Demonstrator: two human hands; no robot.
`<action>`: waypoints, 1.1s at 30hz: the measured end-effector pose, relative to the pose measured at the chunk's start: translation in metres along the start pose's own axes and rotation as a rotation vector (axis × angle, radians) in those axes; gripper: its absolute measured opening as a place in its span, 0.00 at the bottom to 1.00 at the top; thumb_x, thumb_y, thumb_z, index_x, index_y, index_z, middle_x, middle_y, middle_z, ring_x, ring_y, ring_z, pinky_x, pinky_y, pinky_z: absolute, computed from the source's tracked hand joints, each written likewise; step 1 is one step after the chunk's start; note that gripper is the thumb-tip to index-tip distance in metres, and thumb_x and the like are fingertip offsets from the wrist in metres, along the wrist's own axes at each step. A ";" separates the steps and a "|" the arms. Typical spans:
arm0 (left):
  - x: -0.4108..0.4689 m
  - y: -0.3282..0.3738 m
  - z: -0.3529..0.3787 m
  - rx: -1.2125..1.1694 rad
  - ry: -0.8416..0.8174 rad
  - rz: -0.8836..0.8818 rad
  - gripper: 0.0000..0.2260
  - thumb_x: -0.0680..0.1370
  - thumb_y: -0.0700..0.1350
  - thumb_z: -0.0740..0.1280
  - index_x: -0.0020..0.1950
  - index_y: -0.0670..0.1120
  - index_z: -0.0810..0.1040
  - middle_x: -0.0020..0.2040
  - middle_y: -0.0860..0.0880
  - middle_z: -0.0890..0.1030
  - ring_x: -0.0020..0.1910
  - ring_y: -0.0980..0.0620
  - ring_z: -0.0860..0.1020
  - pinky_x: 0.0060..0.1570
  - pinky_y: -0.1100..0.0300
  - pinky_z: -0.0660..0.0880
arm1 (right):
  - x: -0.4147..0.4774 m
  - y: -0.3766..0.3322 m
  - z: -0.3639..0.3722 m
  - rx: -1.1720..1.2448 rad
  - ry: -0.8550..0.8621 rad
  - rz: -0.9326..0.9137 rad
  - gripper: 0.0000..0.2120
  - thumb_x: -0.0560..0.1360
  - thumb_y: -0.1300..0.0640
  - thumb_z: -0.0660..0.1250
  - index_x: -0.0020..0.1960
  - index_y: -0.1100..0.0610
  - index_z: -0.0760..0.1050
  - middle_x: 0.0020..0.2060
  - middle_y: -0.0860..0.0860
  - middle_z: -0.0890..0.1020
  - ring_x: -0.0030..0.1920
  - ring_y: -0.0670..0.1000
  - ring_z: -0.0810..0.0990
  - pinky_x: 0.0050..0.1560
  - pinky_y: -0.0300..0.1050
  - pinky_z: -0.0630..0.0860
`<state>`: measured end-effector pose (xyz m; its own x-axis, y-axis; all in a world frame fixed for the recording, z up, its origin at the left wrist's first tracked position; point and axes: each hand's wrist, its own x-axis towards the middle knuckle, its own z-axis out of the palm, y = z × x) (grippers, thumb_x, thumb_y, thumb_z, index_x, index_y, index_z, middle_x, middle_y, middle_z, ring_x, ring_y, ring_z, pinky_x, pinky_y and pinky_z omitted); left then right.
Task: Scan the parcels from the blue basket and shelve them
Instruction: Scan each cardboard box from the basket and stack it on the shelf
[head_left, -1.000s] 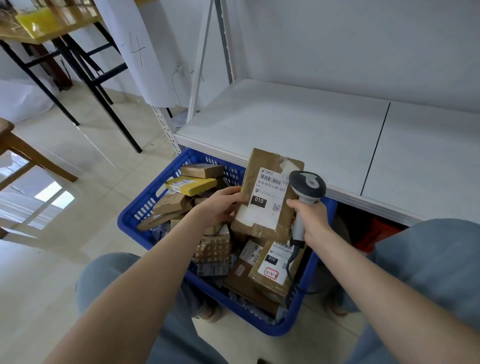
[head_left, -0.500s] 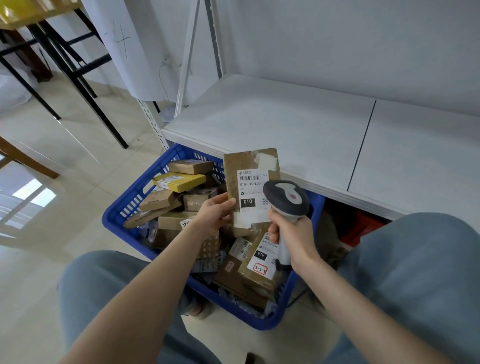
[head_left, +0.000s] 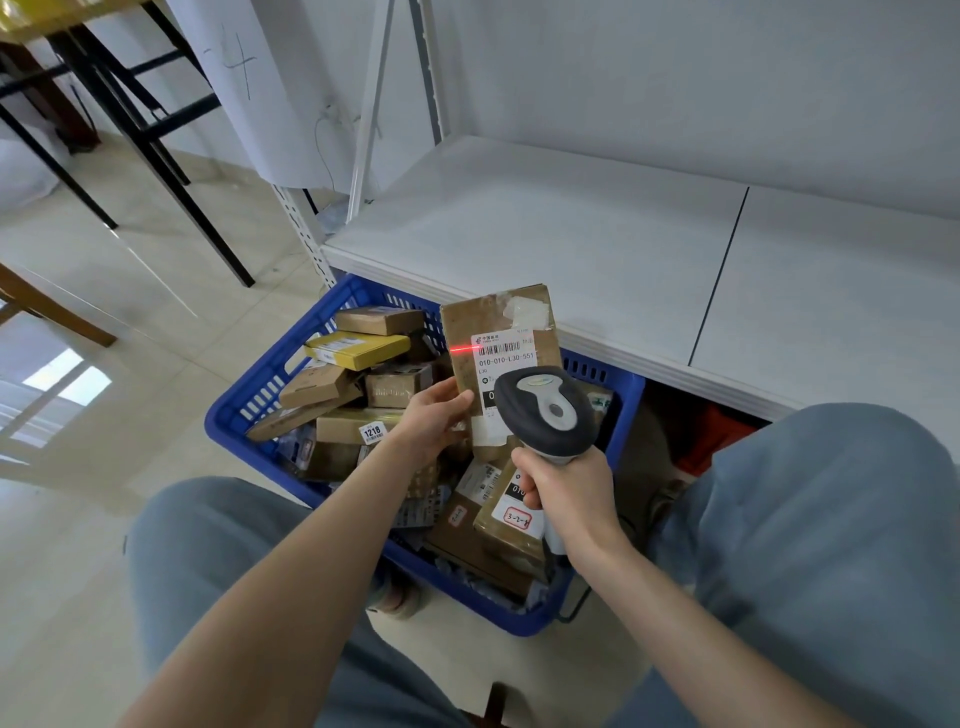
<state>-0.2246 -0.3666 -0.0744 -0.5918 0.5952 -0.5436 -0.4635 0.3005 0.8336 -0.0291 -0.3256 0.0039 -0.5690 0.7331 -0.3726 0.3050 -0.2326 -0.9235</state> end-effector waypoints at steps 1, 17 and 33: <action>-0.001 0.000 0.001 0.000 0.008 0.002 0.19 0.80 0.39 0.64 0.70 0.45 0.70 0.57 0.47 0.82 0.57 0.48 0.79 0.51 0.51 0.77 | -0.001 0.001 0.000 -0.007 0.001 0.003 0.12 0.72 0.64 0.69 0.31 0.57 0.75 0.24 0.48 0.77 0.24 0.41 0.74 0.30 0.35 0.73; 0.000 0.007 -0.001 0.003 -0.008 0.016 0.18 0.80 0.40 0.63 0.70 0.46 0.71 0.57 0.47 0.82 0.56 0.48 0.79 0.43 0.54 0.76 | -0.002 -0.003 -0.002 -0.062 0.002 -0.018 0.12 0.72 0.64 0.68 0.31 0.58 0.74 0.24 0.50 0.77 0.29 0.48 0.76 0.38 0.44 0.75; 0.005 0.009 -0.004 0.028 -0.010 0.025 0.16 0.80 0.40 0.63 0.69 0.46 0.72 0.57 0.46 0.82 0.57 0.47 0.79 0.47 0.52 0.76 | 0.005 -0.002 -0.002 -0.134 -0.002 -0.042 0.11 0.72 0.63 0.68 0.31 0.57 0.73 0.25 0.49 0.77 0.31 0.47 0.76 0.42 0.46 0.76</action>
<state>-0.2341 -0.3636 -0.0699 -0.5962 0.6100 -0.5219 -0.4298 0.3065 0.8493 -0.0312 -0.3204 0.0037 -0.5850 0.7391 -0.3340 0.3803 -0.1138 -0.9178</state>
